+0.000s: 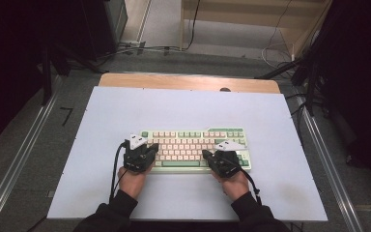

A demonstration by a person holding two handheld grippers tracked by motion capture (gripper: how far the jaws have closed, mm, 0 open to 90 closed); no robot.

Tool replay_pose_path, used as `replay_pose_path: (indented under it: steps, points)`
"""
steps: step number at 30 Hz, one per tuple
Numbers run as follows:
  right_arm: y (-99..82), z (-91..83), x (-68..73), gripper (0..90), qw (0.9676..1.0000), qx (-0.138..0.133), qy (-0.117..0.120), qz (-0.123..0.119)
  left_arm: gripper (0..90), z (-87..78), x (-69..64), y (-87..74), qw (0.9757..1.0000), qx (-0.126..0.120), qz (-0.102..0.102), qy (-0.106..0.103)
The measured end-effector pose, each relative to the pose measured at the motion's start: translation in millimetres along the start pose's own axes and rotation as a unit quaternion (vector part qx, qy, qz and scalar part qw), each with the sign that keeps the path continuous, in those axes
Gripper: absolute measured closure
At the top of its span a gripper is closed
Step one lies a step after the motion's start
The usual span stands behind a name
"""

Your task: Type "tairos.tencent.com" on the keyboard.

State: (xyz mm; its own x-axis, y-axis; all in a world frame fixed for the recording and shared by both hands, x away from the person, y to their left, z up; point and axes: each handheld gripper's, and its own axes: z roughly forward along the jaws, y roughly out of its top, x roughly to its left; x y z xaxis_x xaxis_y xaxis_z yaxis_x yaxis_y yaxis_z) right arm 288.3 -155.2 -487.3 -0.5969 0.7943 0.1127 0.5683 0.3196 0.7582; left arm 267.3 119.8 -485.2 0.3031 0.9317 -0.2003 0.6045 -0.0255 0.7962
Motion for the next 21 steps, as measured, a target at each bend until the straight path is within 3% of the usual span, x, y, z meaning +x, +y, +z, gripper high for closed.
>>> replay_pose_path:
  steps: [21]
  points:
    - [0.4, -1.2, 1.9, 87.3, 1.0000, -0.003, 0.000, -0.001, 90.0, -1.6, 0.8, 0.8, 1.0000, -0.002, -0.003, -0.001]
